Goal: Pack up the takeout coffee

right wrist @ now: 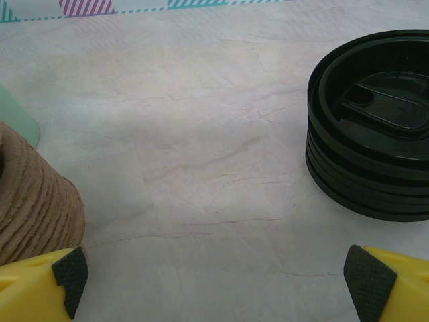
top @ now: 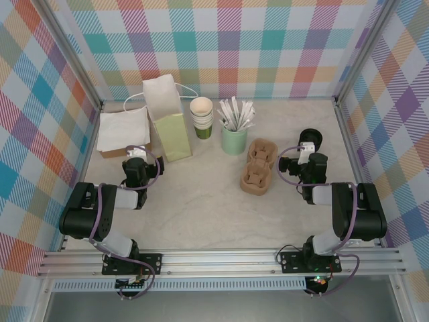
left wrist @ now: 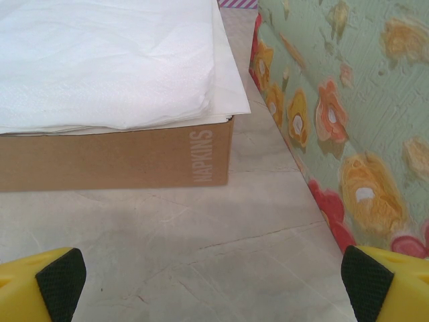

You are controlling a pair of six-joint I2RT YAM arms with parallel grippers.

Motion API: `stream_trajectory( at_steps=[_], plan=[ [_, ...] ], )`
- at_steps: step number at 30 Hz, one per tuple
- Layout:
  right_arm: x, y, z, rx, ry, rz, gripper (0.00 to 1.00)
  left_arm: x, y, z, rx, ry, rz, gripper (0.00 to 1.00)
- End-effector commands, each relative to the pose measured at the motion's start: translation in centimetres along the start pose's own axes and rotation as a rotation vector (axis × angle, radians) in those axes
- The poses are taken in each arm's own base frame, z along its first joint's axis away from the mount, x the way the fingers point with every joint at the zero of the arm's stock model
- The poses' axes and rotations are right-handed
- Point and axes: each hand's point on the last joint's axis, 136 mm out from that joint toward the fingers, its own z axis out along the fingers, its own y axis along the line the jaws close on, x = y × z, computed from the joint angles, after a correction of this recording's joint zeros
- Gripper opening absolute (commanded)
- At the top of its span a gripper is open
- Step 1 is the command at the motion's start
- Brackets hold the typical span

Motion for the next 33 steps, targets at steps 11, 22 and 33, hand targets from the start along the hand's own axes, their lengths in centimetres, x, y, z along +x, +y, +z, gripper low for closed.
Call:
stream_trajectory(
  at_steps=[11, 22, 33],
  plan=[
    [-2.2, 0.1, 0.2, 0.004, -0.028, 0.022, 1.00, -2.5, 1.1, -1.2, -0.042, -0.043, -0.047, 1.00],
    [-3.4, -0.2, -4.5, 0.075, 0.073, 0.125, 1.00, -5.7, 0.3, -7.9, 0.020, 0.057, -0.255, 1.00],
    [-6.4, 3.9, -14.7, -0.055, 0.120, 0.333, 1.00, -4.3, -8.7, -15.0, 0.472, 0.428, -0.471, 0.90]
  ],
)
